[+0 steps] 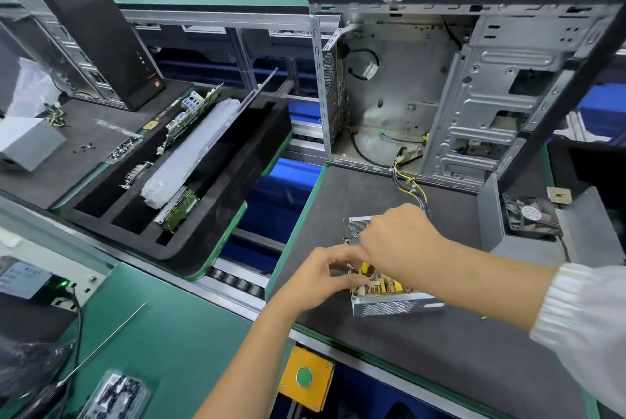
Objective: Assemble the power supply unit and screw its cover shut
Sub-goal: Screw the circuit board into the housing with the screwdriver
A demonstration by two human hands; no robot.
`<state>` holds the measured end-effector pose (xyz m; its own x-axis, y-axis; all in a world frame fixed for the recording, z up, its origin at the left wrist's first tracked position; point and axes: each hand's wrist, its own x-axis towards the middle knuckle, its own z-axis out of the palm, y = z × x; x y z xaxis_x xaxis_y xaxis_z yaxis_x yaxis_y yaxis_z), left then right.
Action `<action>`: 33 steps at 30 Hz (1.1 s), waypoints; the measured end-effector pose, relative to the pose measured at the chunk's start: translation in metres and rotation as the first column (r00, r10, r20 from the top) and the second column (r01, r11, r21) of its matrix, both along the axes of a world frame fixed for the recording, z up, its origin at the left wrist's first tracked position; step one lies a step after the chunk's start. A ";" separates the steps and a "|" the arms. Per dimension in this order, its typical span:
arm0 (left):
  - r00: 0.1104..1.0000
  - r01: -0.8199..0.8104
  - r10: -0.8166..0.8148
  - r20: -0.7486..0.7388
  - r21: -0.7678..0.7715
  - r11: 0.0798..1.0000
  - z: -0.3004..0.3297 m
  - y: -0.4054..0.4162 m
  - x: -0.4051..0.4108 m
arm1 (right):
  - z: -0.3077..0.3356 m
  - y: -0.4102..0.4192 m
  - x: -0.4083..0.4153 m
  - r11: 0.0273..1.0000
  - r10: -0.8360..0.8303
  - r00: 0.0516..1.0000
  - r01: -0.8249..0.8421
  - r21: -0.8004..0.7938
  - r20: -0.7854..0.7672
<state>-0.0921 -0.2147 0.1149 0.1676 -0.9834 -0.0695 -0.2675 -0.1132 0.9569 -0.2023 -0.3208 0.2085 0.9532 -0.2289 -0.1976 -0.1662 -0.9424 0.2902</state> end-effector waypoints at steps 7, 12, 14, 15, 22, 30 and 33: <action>0.996 -0.087 0.082 -0.045 -0.123 0.989 0.031 -0.011 -0.006 | 0.026 -0.022 -0.031 0.908 -0.104 0.972 0.005 0.418 0.213; 0.998 -0.034 0.046 0.047 -0.224 0.974 0.060 -0.052 -0.044 | 0.054 -0.041 -0.072 0.912 -0.239 0.948 0.146 0.384 0.208; 0.996 -0.006 0.028 0.085 -0.247 0.969 0.064 -0.071 -0.065 | 0.054 -0.050 -0.094 0.908 -0.316 0.936 0.251 0.335 0.154; 0.994 0.008 0.021 0.109 -0.256 0.967 0.064 -0.080 -0.076 | 0.051 -0.054 -0.105 0.909 -0.339 0.934 0.294 0.296 0.113; 0.922 0.086 -0.015 0.388 -0.165 0.983 0.038 -0.124 -0.108 | -0.022 -0.082 -0.187 0.722 -0.619 0.785 0.588 0.364 -0.039; 0.948 -0.149 0.165 0.272 -0.079 0.986 -0.014 -0.124 -0.106 | -0.115 -0.097 -0.214 0.407 -0.860 0.507 0.605 0.684 0.064; 0.960 -0.209 0.213 0.184 -0.041 0.977 -0.019 -0.125 -0.103 | -0.132 -0.099 -0.210 0.406 -0.865 0.488 0.549 0.731 0.115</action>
<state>-0.1954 -0.3402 0.0963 0.3790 -0.9254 0.0027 -0.4135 -0.1667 0.8951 -0.4121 -0.4196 0.0762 0.4735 -0.8600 -0.1906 -0.7951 -0.3242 -0.5126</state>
